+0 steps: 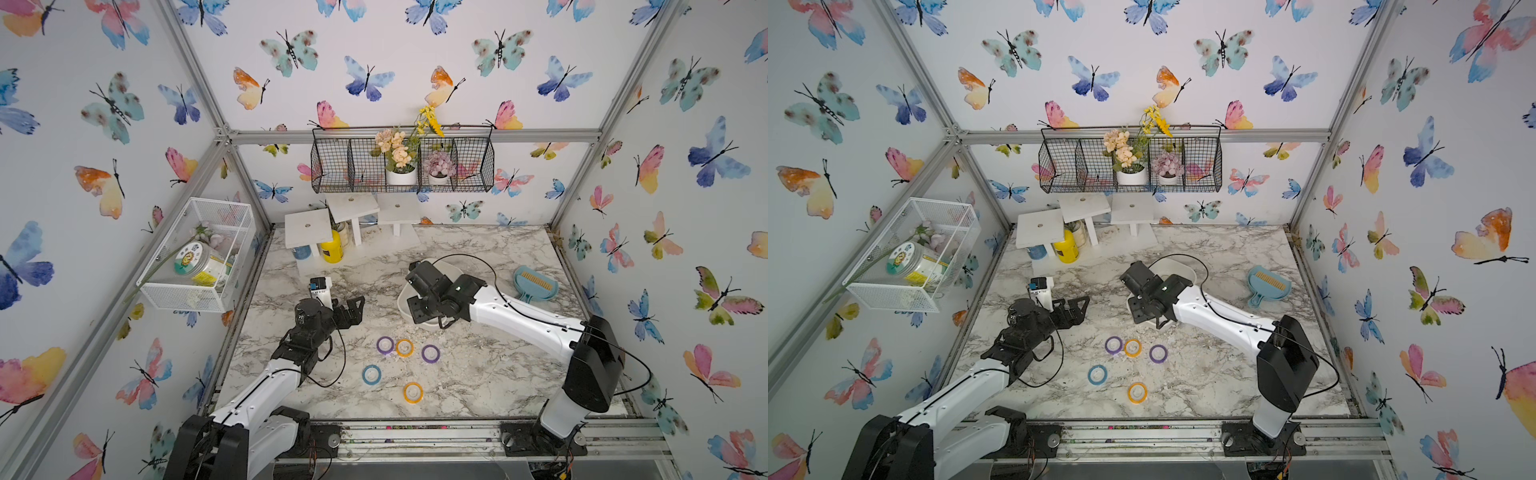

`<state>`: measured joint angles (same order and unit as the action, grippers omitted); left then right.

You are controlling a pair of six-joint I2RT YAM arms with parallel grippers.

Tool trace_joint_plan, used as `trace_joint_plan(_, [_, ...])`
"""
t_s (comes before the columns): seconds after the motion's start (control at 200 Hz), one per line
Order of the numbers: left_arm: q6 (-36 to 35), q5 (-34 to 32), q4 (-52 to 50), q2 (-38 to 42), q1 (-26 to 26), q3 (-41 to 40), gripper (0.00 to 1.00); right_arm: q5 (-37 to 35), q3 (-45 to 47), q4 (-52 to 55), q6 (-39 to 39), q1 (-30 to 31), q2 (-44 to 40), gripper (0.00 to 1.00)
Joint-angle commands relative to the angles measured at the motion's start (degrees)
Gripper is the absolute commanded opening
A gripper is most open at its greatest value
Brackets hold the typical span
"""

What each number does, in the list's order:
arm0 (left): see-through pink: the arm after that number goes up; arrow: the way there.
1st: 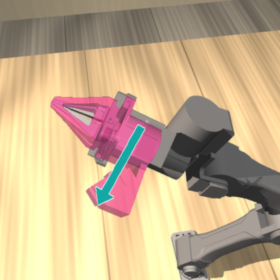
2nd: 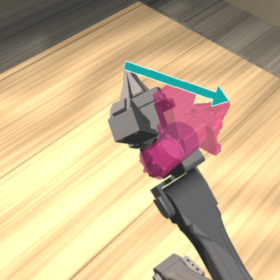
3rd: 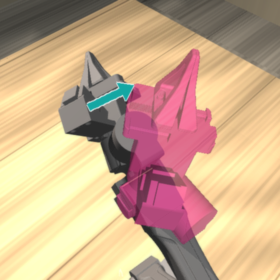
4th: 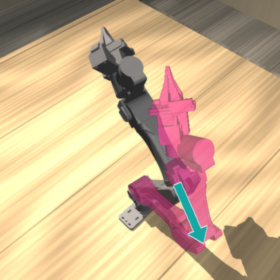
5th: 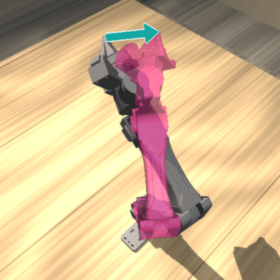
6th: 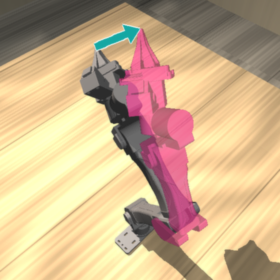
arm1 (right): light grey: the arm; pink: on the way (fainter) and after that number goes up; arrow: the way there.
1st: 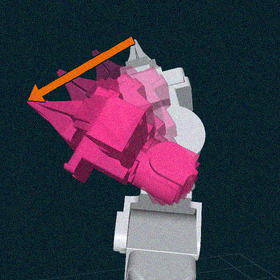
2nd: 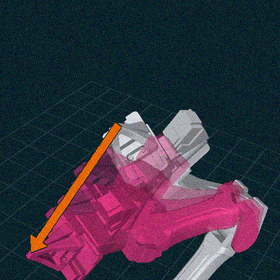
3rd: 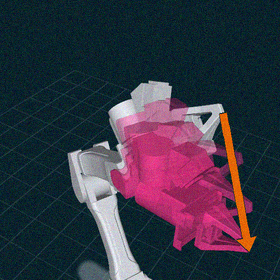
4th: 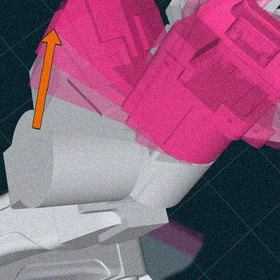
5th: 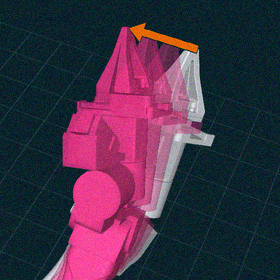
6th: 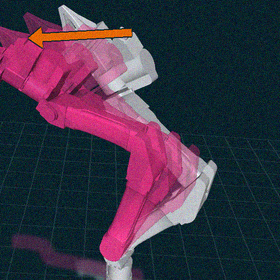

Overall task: Put the transparent tape into the storage box
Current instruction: Pick up the tape at the center of the board, then place the tape in the storage box.

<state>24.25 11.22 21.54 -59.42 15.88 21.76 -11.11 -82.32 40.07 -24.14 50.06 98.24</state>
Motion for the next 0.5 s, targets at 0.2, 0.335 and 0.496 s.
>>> trace_joint_plan(0.2, [-0.2,-0.9,-0.6,0.3,0.2,0.8,0.99,1.2,-9.0,-0.3,9.2,-11.9,13.1,0.52])
trace_joint_plan(0.335, [-0.2,-0.9,-0.6,0.4,0.2,0.8,0.99,1.4,-10.9,-0.6,10.5,-15.7,17.0,0.52])
trace_joint_plan(0.496, [-0.2,-0.9,-0.5,0.3,0.2,0.8,0.99,1.8,-11.8,-1.3,11.6,-17.8,19.1,0.52])
